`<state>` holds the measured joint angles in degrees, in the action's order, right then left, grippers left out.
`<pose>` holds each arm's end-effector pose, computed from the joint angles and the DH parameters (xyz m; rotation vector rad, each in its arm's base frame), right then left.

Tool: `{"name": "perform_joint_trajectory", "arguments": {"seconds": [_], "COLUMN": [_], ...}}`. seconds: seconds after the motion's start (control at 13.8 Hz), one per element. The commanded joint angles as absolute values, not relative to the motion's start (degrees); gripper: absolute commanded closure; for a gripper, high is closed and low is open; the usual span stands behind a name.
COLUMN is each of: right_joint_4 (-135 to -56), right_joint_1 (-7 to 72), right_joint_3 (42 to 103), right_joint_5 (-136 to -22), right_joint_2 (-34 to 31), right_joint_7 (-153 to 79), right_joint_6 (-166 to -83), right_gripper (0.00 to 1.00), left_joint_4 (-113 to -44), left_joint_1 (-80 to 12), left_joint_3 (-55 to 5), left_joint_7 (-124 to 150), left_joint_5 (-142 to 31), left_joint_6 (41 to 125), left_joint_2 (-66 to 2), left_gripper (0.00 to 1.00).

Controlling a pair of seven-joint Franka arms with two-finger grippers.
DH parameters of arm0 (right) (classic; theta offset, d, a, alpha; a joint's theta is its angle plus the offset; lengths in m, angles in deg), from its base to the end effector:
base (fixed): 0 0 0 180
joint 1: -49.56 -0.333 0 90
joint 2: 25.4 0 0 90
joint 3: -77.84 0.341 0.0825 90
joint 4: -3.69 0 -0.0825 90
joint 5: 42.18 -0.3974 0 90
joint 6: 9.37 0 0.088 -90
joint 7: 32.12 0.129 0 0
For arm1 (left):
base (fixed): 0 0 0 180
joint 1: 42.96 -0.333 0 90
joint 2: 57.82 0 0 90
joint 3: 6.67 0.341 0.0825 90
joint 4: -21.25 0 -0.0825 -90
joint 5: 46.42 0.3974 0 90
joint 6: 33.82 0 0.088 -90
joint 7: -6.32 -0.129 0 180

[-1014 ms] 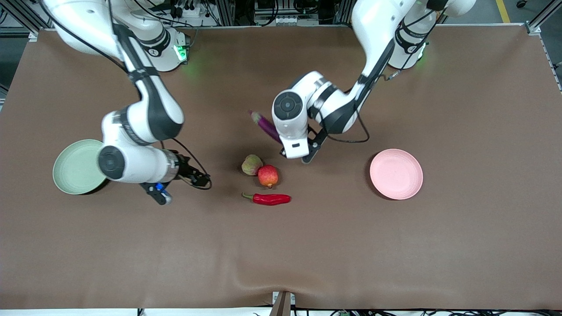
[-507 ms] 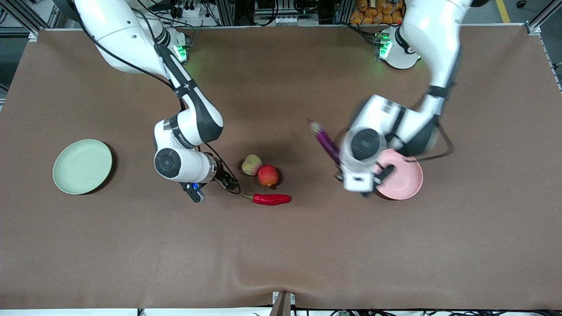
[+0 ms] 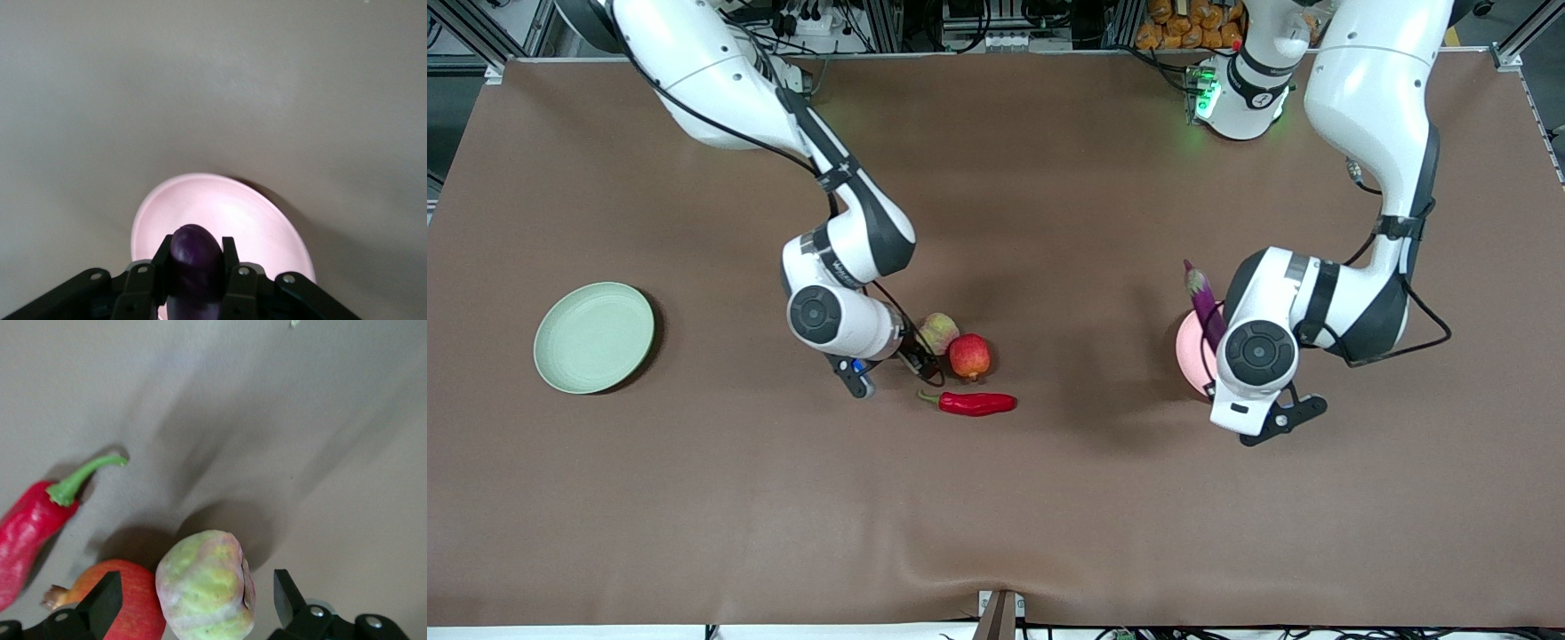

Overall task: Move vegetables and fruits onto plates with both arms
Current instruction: 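Lower the eggplant onto the pink plate while the right gripper grasps the apple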

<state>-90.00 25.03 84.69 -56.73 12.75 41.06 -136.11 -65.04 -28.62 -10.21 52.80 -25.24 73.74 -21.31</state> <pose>0.5997 0.3700 0.2152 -2.7084 1.3309 0.4073 0.6807 -0.1765 0.2694 -2.7088 -0.4746 0.0865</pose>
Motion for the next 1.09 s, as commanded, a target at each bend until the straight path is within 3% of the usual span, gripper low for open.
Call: {"name": "perform_joint_trajectory", "arguments": {"seconds": [0.0,0.43,0.51,0.65,0.72,0.8,0.94,1.01], "right_joint_4": [-90.5,-91.8,-91.8,-91.8,-91.7,-91.7,-90.4,-89.9], "right_joint_1": [24.6,23.1,23.0,23.0,23.4,23.9,25.8,27.3], "right_joint_3": [84.5,84.5,84.5,84.5,84.5,84.5,84.5,84.5], "right_joint_5": [-57.5,-57.5,-57.5,-57.2,-57.2,-57.2,-57.2,-57.4], "right_joint_2": [13.1,14.1,14.1,14.1,14.0,13.8,13.0,12.4], "right_joint_7": [41.6,41.8,42.2,41.5,41.2,40.7,38.1,35.2], "right_joint_6": [-136.6,-139.6,-139.7,-139.4,-139.1,-138.6,-132.9,-129.9], "right_gripper": [0.00,0.00,0.07,0.66,0.99,1.00,1.00,1.00], "left_joint_4": [-64.8,-64.8,-64.8,-64.9,-64.9,-64.9,-65.0,-65.0], "left_joint_1": [-30.0,-30.1,-30.1,-30.3,-30.7,-30.9,-30.8,-30.7], "left_joint_3": [-10.9,-10.9,-10.9,-10.8,-10.8,-10.8,-10.8,-10.8], "left_joint_7": [46.8,44.6,44.6,44.5,44.5,44.5,44.5,44.7], "left_joint_5": [-22.6,-18.4,-18.2,-17.5,-17.1,-17.0,-16.7,-16.8], "left_joint_6": [75.9,85.5,86.3,86.4,86.4,86.4,86.4,86.4], "left_joint_2": [-20.4,-15.6,-15.1,-15.0,-15.0,-14.9,-14.9,-14.8], "left_gripper": [1.00,1.00,1.00,1.00,0.95,0.58,0.00,0.00]}}
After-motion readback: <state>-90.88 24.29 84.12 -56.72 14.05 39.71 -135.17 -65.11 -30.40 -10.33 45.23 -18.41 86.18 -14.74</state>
